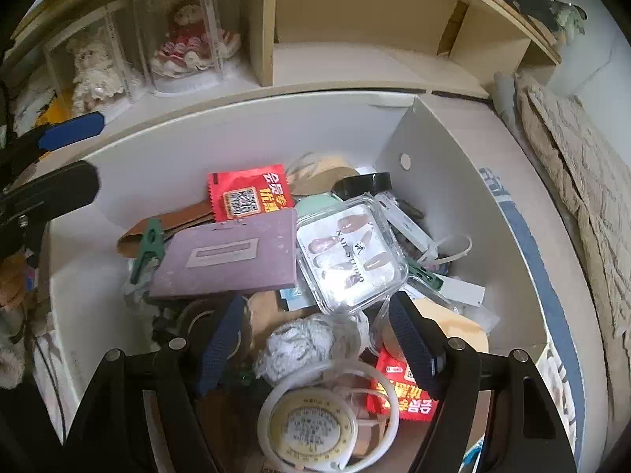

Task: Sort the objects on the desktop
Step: 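Open the right tool and lift it out of the white box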

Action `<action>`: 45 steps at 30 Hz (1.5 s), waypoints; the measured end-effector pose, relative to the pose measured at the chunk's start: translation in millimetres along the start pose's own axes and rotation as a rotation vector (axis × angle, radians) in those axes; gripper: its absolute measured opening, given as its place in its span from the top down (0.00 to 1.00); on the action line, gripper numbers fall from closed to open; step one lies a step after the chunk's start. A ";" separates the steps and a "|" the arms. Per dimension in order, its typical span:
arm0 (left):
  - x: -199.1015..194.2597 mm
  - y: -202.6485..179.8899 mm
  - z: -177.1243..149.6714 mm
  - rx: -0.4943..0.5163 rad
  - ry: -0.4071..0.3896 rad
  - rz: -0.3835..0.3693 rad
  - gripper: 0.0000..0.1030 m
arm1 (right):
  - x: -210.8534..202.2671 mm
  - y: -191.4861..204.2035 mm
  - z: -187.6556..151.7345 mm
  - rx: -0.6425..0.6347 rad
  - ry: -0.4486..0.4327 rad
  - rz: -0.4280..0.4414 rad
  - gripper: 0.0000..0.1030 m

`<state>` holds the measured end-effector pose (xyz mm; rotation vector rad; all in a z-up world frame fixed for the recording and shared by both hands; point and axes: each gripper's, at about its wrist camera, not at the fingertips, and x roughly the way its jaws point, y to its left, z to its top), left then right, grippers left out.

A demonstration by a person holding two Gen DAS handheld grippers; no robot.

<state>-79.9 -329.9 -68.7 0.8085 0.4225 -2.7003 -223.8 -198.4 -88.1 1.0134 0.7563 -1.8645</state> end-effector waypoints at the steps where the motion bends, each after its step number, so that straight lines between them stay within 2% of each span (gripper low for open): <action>1: -0.1 -0.3 -0.3 0.002 0.001 0.002 0.03 | 2.8 0.5 1.2 0.004 0.001 0.001 0.26; 11: 3.3 -6.8 -2.1 0.024 0.011 0.011 0.03 | 21.2 0.3 9.9 0.030 0.013 -0.014 0.26; 20: 4.0 -19.0 -5.2 0.041 0.017 0.036 0.02 | -8.8 -10.1 -17.5 0.093 -0.088 -0.057 0.26; 26: 0.6 -26.9 -6.4 0.054 0.014 0.049 0.02 | -22.8 -19.2 -24.5 0.158 -0.144 -0.040 0.26; 32: -9.0 -19.2 -2.3 0.039 -0.016 0.093 0.02 | 1.2 -20.1 -0.9 0.230 -0.054 0.000 0.26; 36: -12.7 -8.3 1.4 0.020 -0.032 0.117 0.02 | 14.0 -8.8 7.0 0.194 -0.011 -0.029 0.26; 45: -10.9 4.8 4.3 -0.017 -0.040 0.120 0.02 | 28.3 24.6 21.3 0.069 0.046 -0.021 0.26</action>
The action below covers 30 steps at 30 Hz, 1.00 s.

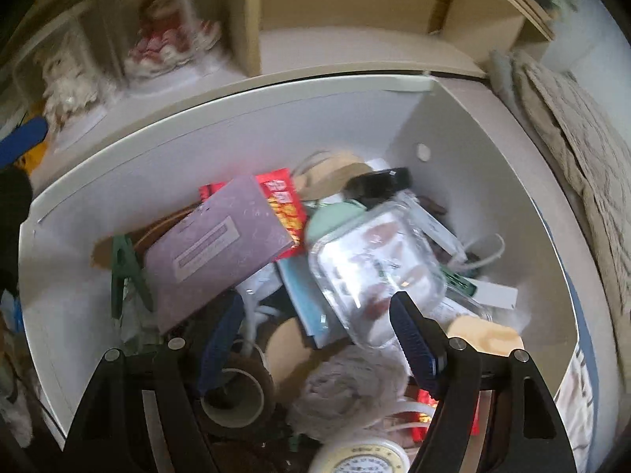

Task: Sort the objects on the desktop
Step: 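Open the right tool and lift it out of the white box, then move both tools away from the box toward the items on the blanket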

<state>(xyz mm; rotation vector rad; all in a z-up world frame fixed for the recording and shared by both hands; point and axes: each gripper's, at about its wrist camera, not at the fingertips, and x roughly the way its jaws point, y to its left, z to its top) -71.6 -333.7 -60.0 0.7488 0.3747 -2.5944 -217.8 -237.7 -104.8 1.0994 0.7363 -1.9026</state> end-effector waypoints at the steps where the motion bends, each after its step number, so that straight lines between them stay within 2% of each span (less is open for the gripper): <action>1: 0.8 -0.2 0.0 -0.001 0.002 -0.004 0.02 | -1.1 2.7 0.1 -0.011 -0.002 0.002 0.26; 8: 1.1 -9.1 -1.6 0.032 0.005 -0.008 0.02 | -17.9 -4.9 -7.6 -0.008 -0.049 0.000 0.26; 12: -1.2 -14.4 -3.7 0.046 0.007 -0.010 0.00 | -37.0 -15.0 -16.4 0.026 -0.124 -0.001 0.25; 13: -2.1 -16.4 -4.1 0.051 0.007 -0.010 0.00 | -42.2 -17.4 -19.2 0.039 -0.149 0.003 0.21; 14: -2.9 -17.8 -4.4 0.054 0.009 -0.011 0.00 | -47.9 -20.4 -22.6 0.053 -0.178 0.008 0.11; 15: -3.7 -19.4 -4.7 0.058 0.011 -0.013 0.00 | -54.5 -23.7 -26.7 0.070 -0.209 0.009 0.06; 17: -6.5 -23.7 -5.5 0.066 0.010 -0.016 0.00 | -63.8 -27.1 -32.0 0.087 -0.246 0.011 0.06; 19: -9.6 -28.0 -5.7 0.075 0.008 -0.018 0.00 | -74.7 -31.0 -39.6 0.106 -0.276 0.003 0.01; 30: -36.5 -47.7 -2.2 0.111 -0.030 -0.014 0.00 | -131.4 -50.9 -80.1 0.187 -0.395 -0.026 0.00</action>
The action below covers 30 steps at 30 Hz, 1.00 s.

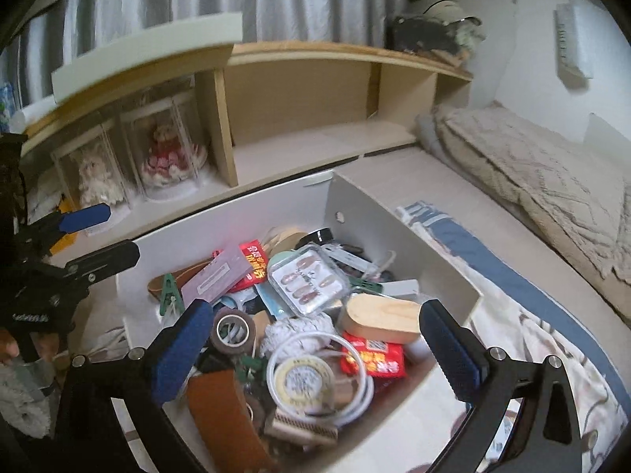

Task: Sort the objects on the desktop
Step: 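Move both tools away from the box toward the items on the blanket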

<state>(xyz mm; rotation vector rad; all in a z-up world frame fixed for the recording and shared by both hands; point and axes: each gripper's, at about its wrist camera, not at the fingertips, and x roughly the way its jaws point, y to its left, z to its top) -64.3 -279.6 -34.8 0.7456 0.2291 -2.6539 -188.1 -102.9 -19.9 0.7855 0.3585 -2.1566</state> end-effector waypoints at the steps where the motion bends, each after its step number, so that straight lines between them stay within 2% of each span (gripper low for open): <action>1: -3.6 -0.9 1.0 0.001 -0.006 0.005 0.00 | -6.9 -1.9 -1.6 0.004 -0.009 -0.002 0.00; 13: -42.2 -19.8 7.2 0.039 -0.064 0.038 0.00 | -77.2 -23.6 -33.2 0.039 -0.076 -0.066 0.00; 23: -57.9 -71.3 8.2 0.128 -0.091 -0.037 0.00 | -146.2 -58.3 -63.0 0.099 -0.139 -0.163 0.00; 30: -57.7 -113.2 6.4 0.174 -0.095 -0.120 0.00 | -184.7 -92.9 -93.5 0.176 -0.183 -0.247 0.00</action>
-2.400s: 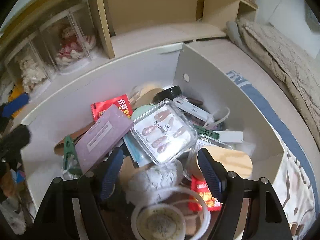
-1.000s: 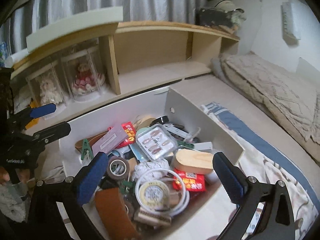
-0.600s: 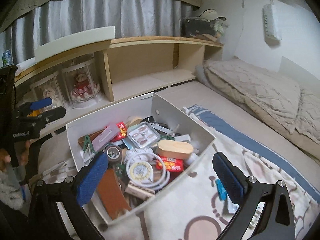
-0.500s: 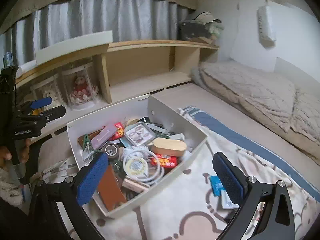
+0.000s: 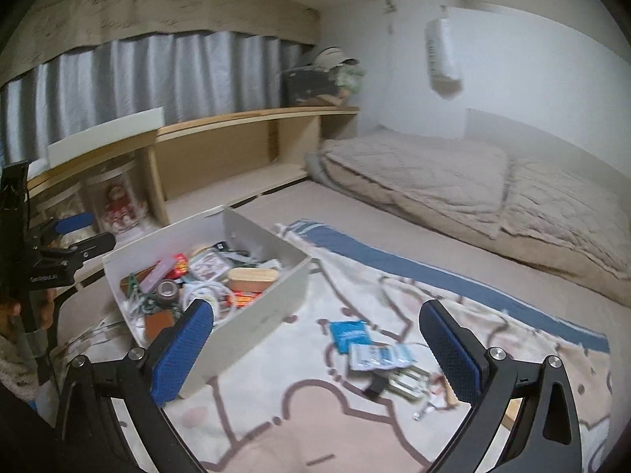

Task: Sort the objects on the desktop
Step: 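Move both tools away from the box toward the items on the blanket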

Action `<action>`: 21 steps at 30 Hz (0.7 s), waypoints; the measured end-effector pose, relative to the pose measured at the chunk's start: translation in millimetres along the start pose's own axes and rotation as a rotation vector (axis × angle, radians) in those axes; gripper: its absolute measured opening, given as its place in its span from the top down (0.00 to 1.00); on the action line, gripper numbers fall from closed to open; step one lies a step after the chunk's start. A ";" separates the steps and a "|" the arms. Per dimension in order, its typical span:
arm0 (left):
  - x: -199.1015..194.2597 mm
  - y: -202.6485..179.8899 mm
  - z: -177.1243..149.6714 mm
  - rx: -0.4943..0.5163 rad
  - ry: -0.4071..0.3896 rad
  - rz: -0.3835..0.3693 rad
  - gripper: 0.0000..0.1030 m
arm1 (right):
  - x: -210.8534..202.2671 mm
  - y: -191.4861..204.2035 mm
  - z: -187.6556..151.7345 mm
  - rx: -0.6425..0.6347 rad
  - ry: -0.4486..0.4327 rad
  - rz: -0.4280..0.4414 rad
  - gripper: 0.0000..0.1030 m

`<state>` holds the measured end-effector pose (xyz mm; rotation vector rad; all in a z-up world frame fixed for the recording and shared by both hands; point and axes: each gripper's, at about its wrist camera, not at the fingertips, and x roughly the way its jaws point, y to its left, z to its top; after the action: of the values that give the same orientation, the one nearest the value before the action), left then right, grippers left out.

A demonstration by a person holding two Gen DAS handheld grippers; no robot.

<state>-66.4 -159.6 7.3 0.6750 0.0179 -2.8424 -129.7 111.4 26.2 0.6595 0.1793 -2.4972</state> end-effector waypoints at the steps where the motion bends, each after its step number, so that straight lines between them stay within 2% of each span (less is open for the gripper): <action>1: 0.6 -4.4 -0.3 0.007 -0.002 -0.008 0.00 | -2.7 -5.3 -2.1 0.010 -0.004 -0.009 0.00; 7: 4.3 -32.7 4.2 0.035 -0.021 -0.053 0.00 | -22.8 -40.2 -16.8 0.090 -0.042 -0.078 0.00; 21: 1.9 -87.5 32.3 0.072 -0.122 -0.101 0.00 | -62.5 -98.6 -35.5 0.163 -0.076 -0.230 0.00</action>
<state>-101.2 -76.7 32.0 0.5267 -0.0724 -2.9886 -122.2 233.2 25.0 0.6382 0.0234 -2.7756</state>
